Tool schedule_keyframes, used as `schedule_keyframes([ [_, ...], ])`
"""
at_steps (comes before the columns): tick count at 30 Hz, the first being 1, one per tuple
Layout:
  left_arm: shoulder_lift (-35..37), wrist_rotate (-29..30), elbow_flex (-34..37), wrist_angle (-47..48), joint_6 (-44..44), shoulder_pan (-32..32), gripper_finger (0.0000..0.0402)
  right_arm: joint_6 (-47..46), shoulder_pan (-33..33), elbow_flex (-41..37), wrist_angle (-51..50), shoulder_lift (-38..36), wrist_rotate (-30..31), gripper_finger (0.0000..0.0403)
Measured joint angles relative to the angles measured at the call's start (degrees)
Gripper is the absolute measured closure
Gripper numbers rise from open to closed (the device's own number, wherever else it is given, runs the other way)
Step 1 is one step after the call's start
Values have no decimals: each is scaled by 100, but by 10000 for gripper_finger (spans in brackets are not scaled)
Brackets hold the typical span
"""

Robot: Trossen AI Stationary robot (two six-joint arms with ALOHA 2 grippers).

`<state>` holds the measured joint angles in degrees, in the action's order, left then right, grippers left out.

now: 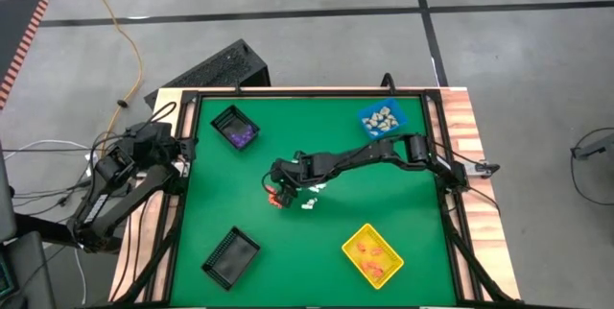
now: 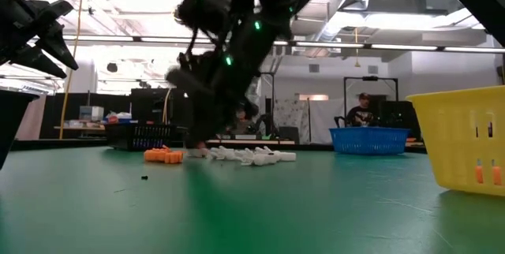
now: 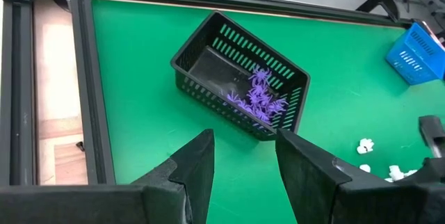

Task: Sort Halloween decoration
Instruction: Put the orange skeleton toy into the yellow basket

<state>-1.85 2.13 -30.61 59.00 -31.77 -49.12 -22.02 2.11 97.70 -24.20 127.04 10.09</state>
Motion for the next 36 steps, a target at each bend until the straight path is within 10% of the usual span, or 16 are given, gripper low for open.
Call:
schedule_keyframes([
  [16,0,-14,2,-2,2,0,258,651,387,2090,-3485,-650,-2006,372],
  [24,0,-36,2,-1,24,0,258,-363,1385,2128,-5652,-1494,-2001,373],
  [36,0,-33,2,-2,17,0,258,-2493,2986,1149,-5993,-1624,-1840,370],
])
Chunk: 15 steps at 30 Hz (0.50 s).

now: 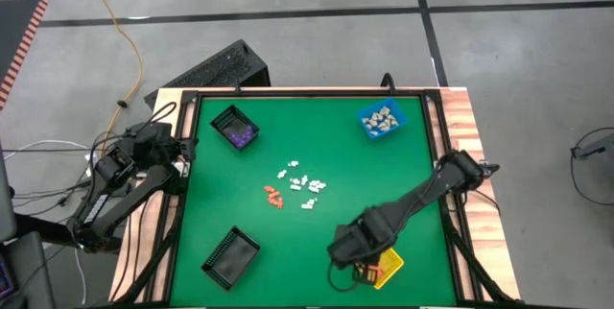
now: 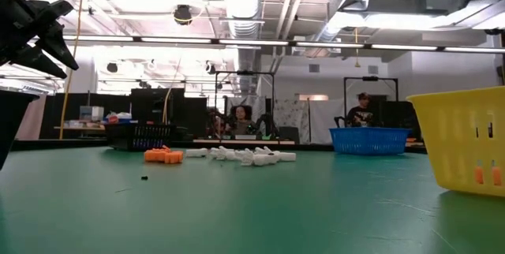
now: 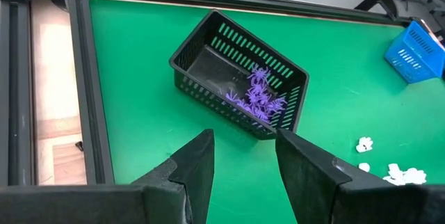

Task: Sort Halloween decoration
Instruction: Put the orange skeleton toy into the yellow basket

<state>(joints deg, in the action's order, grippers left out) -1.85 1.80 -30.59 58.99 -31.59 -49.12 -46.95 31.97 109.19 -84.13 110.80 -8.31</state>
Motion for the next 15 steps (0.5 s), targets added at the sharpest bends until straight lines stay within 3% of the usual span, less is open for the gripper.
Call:
schedule_keyframes([
  [11,-2,-4,0,0,-1,0,258,-398,139,-1868,1925,-349,302,368],
  [15,0,-112,0,2,48,1,258,-1052,189,-2517,2040,-799,969,358],
])
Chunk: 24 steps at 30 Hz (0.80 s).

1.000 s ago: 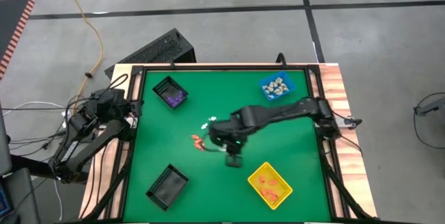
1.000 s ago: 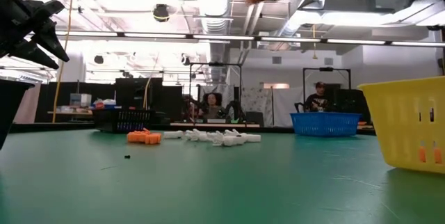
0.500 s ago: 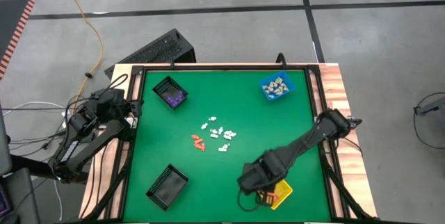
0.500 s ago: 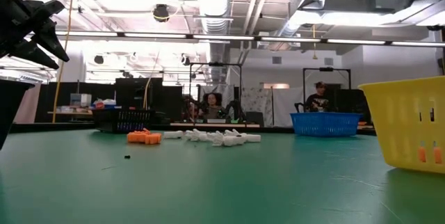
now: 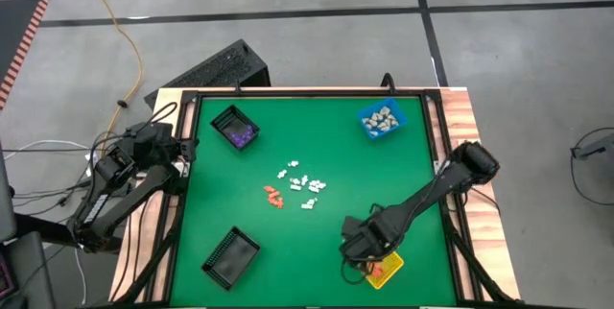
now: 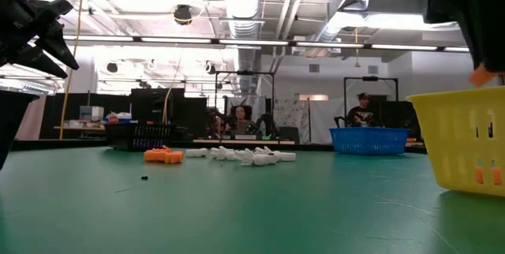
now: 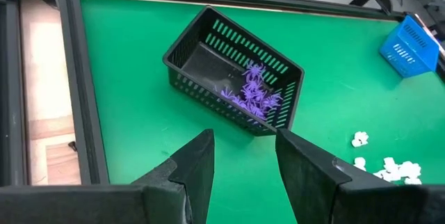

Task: Sort Halloween decoration
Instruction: Put the orange skeleton toy into the yellow basket

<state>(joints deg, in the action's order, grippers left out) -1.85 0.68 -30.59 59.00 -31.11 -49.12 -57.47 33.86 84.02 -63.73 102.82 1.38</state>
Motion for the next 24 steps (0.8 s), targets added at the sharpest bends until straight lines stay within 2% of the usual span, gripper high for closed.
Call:
schedule_keyframes([
  [6,0,1,0,0,22,-1,258,-504,32,-694,832,-680,-23,310],
  [16,0,-1,0,0,24,1,258,-405,42,-921,869,-699,-475,215],
  [21,0,-3,0,0,24,1,258,-100,-241,-882,1135,-699,-415,198],
  [24,0,-2,0,0,24,-1,258,298,-589,-834,1781,-699,-150,201],
])
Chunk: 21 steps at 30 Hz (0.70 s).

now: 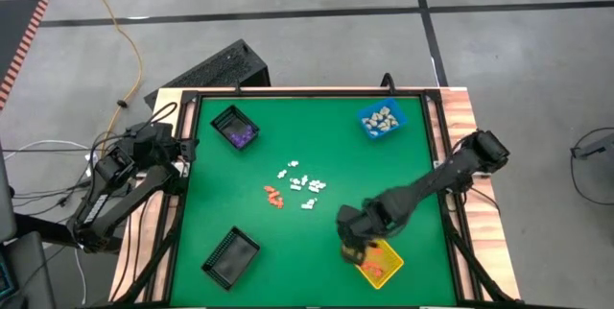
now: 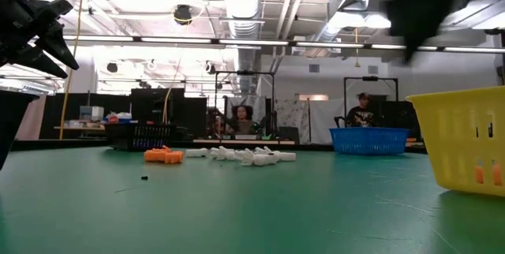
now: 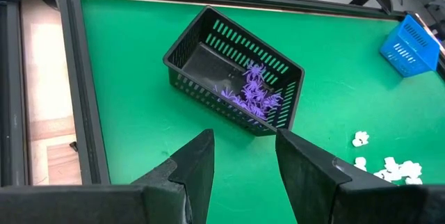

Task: Sort Halloween decoration
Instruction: Put the orange skeleton toy into the yellow basket

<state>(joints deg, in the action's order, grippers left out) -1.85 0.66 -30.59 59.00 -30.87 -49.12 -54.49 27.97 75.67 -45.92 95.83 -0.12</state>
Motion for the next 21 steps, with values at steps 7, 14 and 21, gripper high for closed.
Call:
schedule_keyframes([
  [7,0,-1,0,1,0,1,258,1446,-937,3,1998,63,581,218],
  [14,0,-19,0,2,20,4,258,2914,-1556,122,3671,565,693,229],
  [21,-2,-40,0,3,35,3,258,3401,-1806,865,3835,1561,628,230],
])
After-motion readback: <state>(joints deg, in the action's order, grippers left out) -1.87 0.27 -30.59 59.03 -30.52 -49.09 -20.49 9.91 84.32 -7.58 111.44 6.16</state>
